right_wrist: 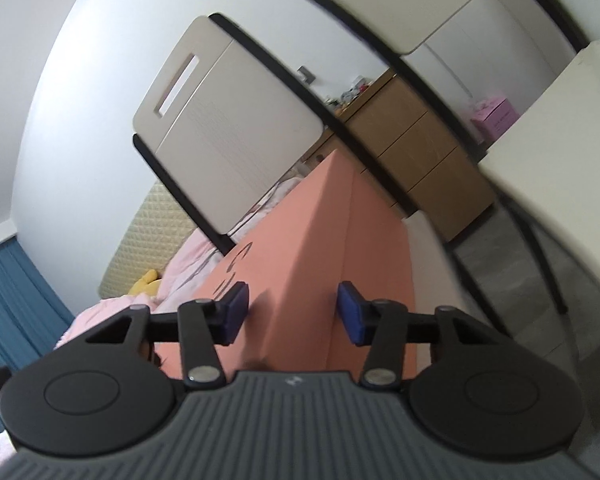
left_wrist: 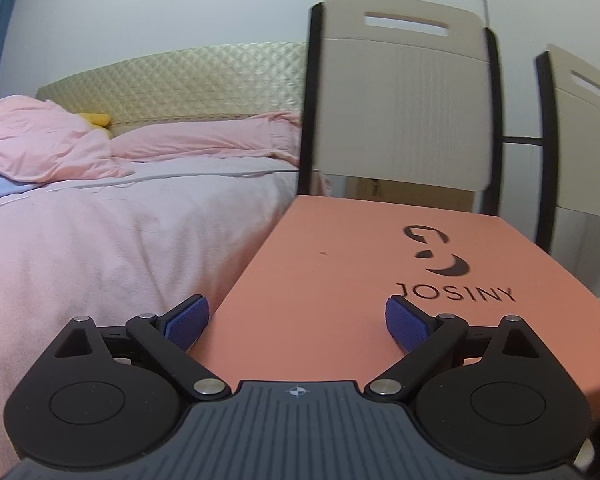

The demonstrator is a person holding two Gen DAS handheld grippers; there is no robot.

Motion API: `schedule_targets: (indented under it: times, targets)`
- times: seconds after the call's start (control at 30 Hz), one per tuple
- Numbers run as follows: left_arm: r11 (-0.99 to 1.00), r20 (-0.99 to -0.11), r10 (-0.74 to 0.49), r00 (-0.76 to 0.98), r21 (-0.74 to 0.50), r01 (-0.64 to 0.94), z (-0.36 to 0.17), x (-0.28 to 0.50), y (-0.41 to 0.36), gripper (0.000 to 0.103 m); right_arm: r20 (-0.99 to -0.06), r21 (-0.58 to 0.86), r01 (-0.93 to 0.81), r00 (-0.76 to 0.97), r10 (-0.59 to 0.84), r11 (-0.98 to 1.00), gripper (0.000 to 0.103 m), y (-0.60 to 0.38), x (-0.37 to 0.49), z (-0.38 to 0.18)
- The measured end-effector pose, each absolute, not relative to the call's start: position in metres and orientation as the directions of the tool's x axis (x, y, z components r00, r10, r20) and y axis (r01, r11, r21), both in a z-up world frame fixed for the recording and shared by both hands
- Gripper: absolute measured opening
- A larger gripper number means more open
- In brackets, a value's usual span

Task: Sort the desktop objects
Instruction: 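Press the lid down and align it on the box with both grippers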

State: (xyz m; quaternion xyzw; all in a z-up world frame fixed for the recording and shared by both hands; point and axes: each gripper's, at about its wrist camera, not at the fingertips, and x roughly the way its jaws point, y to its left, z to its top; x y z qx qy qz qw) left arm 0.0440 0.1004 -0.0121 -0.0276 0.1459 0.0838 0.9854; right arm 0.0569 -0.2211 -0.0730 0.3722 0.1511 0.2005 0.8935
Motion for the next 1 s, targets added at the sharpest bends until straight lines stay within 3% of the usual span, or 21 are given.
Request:
schedule_targets:
  times: [0.1, 0.2, 0.53, 1.0]
  targets:
    - [0.988, -0.273, 0.128, 0.953, -0.050, -0.147, -0.017, 0.039, 0.097, 0.096, -0.132, 0.713, -0.229, 0.885, 0.448, 0.662, 0.048, -0.232, 0.051, -0.070]
    - [0.966, -0.289, 0.137, 0.947, -0.172, -0.192, -0.023, 0.040, 0.111, 0.100, -0.129, 0.713, -0.229, 0.887, 0.444, 0.663, 0.047, -0.236, 0.049, -0.071]
    - [0.961, -0.270, 0.092, 0.958, -0.227, -0.157, -0.017, 0.037, 0.113, 0.098, -0.072, 0.664, -0.252, 0.916, 0.395, 0.704, 0.042, -0.229, 0.037, -0.060]
    - [0.980, -0.260, 0.114, 0.959, -0.127, -0.151, -0.003, 0.061, 0.100, 0.099, -0.032, 0.684, -0.262, 0.921, 0.388, 0.681, 0.042, -0.233, 0.070, -0.050]
